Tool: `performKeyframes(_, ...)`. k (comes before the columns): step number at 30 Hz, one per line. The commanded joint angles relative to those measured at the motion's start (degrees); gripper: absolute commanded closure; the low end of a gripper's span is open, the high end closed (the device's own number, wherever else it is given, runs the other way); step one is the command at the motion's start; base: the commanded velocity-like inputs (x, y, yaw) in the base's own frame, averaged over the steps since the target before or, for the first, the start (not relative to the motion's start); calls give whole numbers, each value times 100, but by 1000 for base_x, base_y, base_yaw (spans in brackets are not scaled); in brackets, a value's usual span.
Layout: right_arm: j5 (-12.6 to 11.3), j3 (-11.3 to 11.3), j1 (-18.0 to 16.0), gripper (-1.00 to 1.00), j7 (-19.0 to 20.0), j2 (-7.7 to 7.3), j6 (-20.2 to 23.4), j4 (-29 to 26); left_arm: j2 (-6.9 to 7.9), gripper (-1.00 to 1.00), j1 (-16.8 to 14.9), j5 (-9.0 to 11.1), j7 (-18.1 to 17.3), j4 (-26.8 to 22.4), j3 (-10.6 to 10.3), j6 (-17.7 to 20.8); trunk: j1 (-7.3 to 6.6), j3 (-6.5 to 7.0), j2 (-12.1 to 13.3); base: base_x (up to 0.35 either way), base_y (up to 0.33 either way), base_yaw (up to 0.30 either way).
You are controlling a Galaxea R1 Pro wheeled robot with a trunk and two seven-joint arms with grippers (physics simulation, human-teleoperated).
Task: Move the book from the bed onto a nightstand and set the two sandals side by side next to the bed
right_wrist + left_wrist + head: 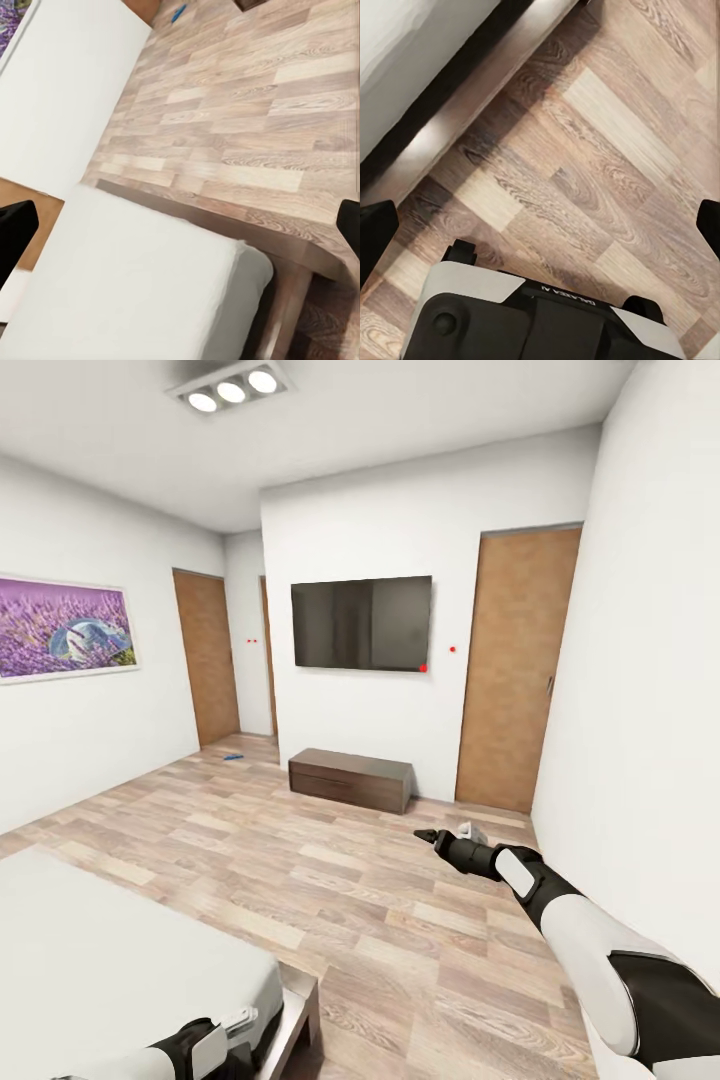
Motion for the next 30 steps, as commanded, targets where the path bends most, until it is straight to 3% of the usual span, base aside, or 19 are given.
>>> performKeyframes(1, 0, -48, 0, -100, 8, 1, 49, -4, -3, -100, -5, 60, 16, 8, -47, 11, 2, -3, -5, 0, 0, -108)
performKeyframes(30, -4, -48, 0, -100, 8, 1, 41, -4, -2, -100, -5, 66, 14, 4, -47, 11, 2, -3, -5, 0, 0, -19)
